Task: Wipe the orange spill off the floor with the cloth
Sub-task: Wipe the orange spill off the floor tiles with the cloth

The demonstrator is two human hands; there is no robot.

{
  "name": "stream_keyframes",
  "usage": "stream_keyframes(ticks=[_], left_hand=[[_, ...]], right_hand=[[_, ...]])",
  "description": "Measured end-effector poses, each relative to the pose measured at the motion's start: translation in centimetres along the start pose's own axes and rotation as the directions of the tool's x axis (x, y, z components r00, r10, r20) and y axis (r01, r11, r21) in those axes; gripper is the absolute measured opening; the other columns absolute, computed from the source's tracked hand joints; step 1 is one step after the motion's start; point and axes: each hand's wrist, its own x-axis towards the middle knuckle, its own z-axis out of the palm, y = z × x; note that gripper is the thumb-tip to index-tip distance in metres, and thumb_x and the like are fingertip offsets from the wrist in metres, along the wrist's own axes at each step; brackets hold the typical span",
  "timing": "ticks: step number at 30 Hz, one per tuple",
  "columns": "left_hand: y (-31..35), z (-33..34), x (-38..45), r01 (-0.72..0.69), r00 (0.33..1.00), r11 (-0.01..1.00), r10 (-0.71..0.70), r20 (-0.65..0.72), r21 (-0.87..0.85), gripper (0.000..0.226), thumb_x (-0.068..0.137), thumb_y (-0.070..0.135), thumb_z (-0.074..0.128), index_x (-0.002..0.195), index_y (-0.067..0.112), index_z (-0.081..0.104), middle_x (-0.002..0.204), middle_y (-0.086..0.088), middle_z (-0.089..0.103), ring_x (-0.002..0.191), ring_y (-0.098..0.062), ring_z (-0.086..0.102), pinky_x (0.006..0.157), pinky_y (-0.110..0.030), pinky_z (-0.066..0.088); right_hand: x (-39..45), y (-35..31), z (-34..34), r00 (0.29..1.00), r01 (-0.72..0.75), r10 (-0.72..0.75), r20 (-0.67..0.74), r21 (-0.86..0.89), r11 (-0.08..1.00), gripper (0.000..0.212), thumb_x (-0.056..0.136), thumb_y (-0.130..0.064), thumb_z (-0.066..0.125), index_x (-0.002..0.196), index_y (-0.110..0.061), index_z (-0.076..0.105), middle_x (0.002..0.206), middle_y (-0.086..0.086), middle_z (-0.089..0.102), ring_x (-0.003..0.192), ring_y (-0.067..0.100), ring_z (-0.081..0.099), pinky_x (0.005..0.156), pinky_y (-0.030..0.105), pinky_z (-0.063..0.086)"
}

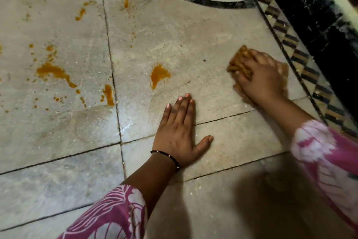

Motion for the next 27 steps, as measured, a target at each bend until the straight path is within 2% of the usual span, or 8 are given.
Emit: stream_keyframes(ticks=[5,10,12,14,18,22,25,27], left_hand=[[0.1,-0.4,0.0,0.007,1.000,1.000,-0.008,0.017,0.022,0.089,0.085,0.067,0.031,0.147,0.003,0.023,0.156,-0.013,0.020,0.144,-0.024,0.016,0.115,-0.045,0.009],[-0.5,-0.5,-3.2,0.130,0.991,0.992,-0.130,-0.015,-0.007,0.083,0.086,0.062,0.032,0.145,0.004,0.028,0.155,-0.015,0.022,0.142,-0.027,0.022,0.113,-0.048,0.005],[-1.4,-0.6,-5.7,0.170,0.985,0.985,-0.170,-0.018,-0.007,0.083,0.086,0.062,0.034,0.145,0.004,0.029,0.155,-0.014,0.022,0.143,-0.026,0.019,0.113,-0.049,0.004],[-2.8,-1.1,-7.5,0.184,0.983,0.982,-0.183,-0.019,0.033,0.085,0.085,0.064,0.034,0.145,0.005,0.029,0.155,-0.013,0.022,0.143,-0.025,0.019,0.114,-0.048,0.003],[-6.8,-2.6,-8.0,0.246,0.969,0.961,-0.248,-0.004,0.126,0.087,0.086,0.067,0.025,0.147,0.006,0.026,0.156,-0.012,0.019,0.143,-0.026,0.018,0.115,-0.044,-0.003],[-8.3,-2.7,-8.3,0.270,0.961,0.955,-0.276,0.033,0.122,0.093,0.085,0.074,0.018,0.149,0.007,0.018,0.157,-0.011,0.012,0.145,-0.023,0.011,0.115,-0.047,0.002],[-8.1,-2.4,-8.5,0.280,0.959,0.955,-0.282,0.012,0.094,0.091,0.085,0.072,0.022,0.150,0.008,0.017,0.158,-0.010,0.011,0.146,-0.021,0.008,0.116,-0.048,0.008],[-8.1,-2.4,-8.4,0.281,0.960,0.956,-0.282,-0.001,0.089,0.090,0.086,0.071,0.023,0.150,0.009,0.016,0.158,-0.009,0.009,0.146,-0.020,0.005,0.117,-0.047,0.007]], right_hand=[[-3.0,-6.5,0.7,0.957,0.276,-0.276,0.091,0.013,0.961,0.047,0.082,-0.045,0.044,0.123,-0.027,0.059,0.142,0.005,0.046,0.131,0.030,0.038,0.107,0.051,0.022],[-9.4,-2.1,-1.4,0.856,0.477,-0.475,0.202,0.039,0.878,0.046,0.084,-0.049,0.040,0.122,-0.031,0.059,0.140,0.000,0.049,0.130,0.025,0.041,0.107,0.050,0.028],[-8.6,-0.4,-1.9,0.863,0.461,-0.459,0.212,0.044,0.886,0.049,0.083,-0.051,0.039,0.120,-0.029,0.061,0.137,0.004,0.053,0.127,0.027,0.043,0.102,0.048,0.028],[-6.0,-0.7,-1.6,0.908,0.387,-0.387,0.159,0.031,0.922,0.053,0.081,-0.052,0.038,0.119,-0.024,0.063,0.134,0.007,0.054,0.124,0.029,0.045,0.098,0.047,0.029],[-1.0,-7.3,0.8,0.965,0.257,-0.261,0.038,0.080,0.963,0.050,0.080,-0.046,0.046,0.121,-0.023,0.061,0.136,0.005,0.053,0.122,0.029,0.045,0.098,0.044,0.027],[-4.0,-14.0,2.6,0.893,0.434,-0.445,0.071,0.125,0.892,0.050,0.079,-0.049,0.039,0.117,-0.027,0.063,0.133,0.003,0.055,0.121,0.029,0.047,0.099,0.046,0.026],[-7.5,-12.0,1.8,0.811,0.553,-0.575,0.108,0.180,0.814,0.046,0.080,-0.046,0.042,0.118,-0.030,0.063,0.135,-0.001,0.054,0.125,0.023,0.042,0.101,0.039,0.021],[-7.0,-9.1,0.9,0.814,0.541,-0.565,0.135,0.178,0.822,0.048,0.080,-0.046,0.041,0.121,-0.031,0.060,0.136,0.000,0.053,0.126,0.022,0.040,0.100,0.039,0.021]])
